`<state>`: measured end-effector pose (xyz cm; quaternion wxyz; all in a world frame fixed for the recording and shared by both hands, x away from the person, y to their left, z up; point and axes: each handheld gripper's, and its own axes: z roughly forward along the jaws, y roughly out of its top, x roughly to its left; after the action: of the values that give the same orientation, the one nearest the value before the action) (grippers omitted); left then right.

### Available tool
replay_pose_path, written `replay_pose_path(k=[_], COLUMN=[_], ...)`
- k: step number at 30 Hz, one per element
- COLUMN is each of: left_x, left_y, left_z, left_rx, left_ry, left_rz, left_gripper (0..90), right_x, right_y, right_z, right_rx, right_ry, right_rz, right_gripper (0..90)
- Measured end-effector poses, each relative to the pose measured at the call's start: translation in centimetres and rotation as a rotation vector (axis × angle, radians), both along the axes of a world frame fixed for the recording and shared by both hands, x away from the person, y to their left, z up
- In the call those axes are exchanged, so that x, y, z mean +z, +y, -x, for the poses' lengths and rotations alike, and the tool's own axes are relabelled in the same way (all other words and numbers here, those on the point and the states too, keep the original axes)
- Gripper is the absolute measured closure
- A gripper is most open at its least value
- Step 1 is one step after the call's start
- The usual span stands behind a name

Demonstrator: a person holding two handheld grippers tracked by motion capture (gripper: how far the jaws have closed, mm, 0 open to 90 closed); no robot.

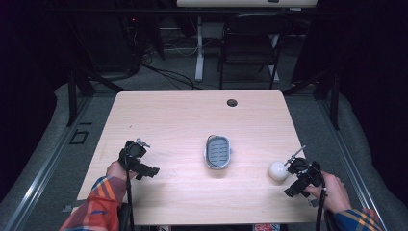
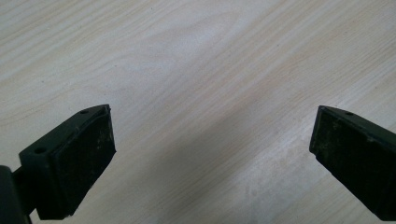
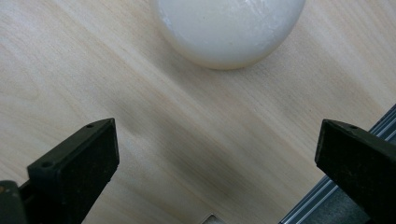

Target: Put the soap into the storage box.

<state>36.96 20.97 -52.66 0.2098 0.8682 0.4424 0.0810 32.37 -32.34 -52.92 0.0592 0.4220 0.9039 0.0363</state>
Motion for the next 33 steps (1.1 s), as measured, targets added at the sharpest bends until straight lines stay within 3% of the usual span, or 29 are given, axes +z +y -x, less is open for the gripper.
replay_pose_path(k=[10, 12, 15, 17, 28, 31, 33], left_x=[-0.03, -0.01, -0.01, -0.02, -0.05, -0.05, -0.04], left_y=[0.01, 0.05, 0.1, -0.03, 0.04, 0.03, 0.0], left_z=[0.03, 0.05, 0.03, 0.03, 0.04, 0.03, 0.05], left_rx=[0.002, 0.0, 0.004, 0.0, 0.004, 0.004, 0.003], left_ry=[0.0, 0.0, 0.001, 0.002, -0.001, -0.001, 0.0], left_rz=[0.0, 0.0, 0.002, 0.0, 0.0, 0.0, 0.0], left_gripper=[0.1, 0.1, 0.1, 0.1, 0.1, 0.1, 0.1], right_x=[-0.03, -0.31, 0.1, -0.18, 0.18, 0.0, 0.27], right_y=[0.08, 0.19, 0.14, 0.11, 0.41, 0.49, 0.59], right_z=[-0.03, 0.07, -0.18, 0.03, -0.34, -0.28, -0.54], right_rx=[0.004, -0.02, 0.018, -0.007, 0.03, 0.018, 0.038], right_ry=[0.01, -0.002, 0.022, -0.006, 0.0, -0.015, 0.002], right_rz=[0.001, -0.021, 0.017, -0.021, 0.003, -0.017, 0.009], right_gripper=[0.0, 0.0, 0.0, 0.0, 0.0, 0.0, 0.0])
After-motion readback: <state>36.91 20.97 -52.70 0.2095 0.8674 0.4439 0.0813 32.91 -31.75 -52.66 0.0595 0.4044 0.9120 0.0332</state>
